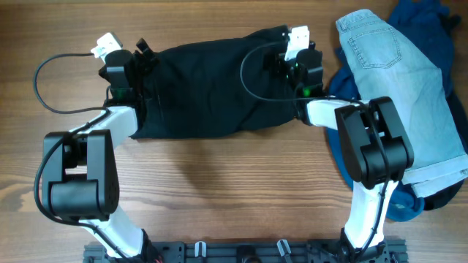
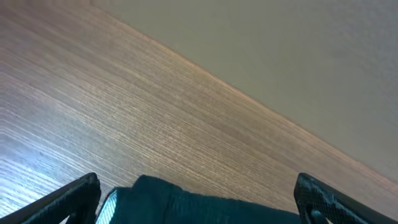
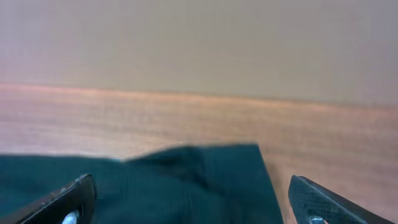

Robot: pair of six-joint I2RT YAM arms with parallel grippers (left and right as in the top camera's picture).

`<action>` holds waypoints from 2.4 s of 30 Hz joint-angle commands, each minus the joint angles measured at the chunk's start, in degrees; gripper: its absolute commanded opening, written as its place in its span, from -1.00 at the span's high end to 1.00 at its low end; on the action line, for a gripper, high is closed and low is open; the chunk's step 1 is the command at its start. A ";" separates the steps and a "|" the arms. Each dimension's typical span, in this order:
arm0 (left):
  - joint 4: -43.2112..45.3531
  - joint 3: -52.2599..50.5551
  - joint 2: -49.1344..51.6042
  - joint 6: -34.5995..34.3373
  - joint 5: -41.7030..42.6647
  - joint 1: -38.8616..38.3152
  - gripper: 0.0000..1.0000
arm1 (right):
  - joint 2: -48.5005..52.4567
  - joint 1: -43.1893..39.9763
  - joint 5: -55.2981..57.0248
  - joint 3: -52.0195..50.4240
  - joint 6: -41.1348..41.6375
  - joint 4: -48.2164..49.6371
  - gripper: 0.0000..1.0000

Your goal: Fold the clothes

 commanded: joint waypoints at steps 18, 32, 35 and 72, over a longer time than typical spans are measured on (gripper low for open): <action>-46.82 0.66 -19.61 11.30 15.91 0.48 -1.00 | -27.04 -7.45 -21.33 4.42 1.77 -65.33 -0.99; -70.82 17.81 -16.17 9.14 19.74 0.48 -1.00 | -27.04 -15.56 -29.00 16.98 -12.63 -80.96 -0.98; -76.13 23.78 -16.17 9.11 19.71 0.48 -0.99 | -26.88 -15.58 -26.82 20.72 -13.66 -82.34 -0.98; -69.37 24.33 -1.66 6.75 27.67 14.62 -0.46 | 7.58 -14.43 -41.18 20.85 -4.15 -66.27 0.91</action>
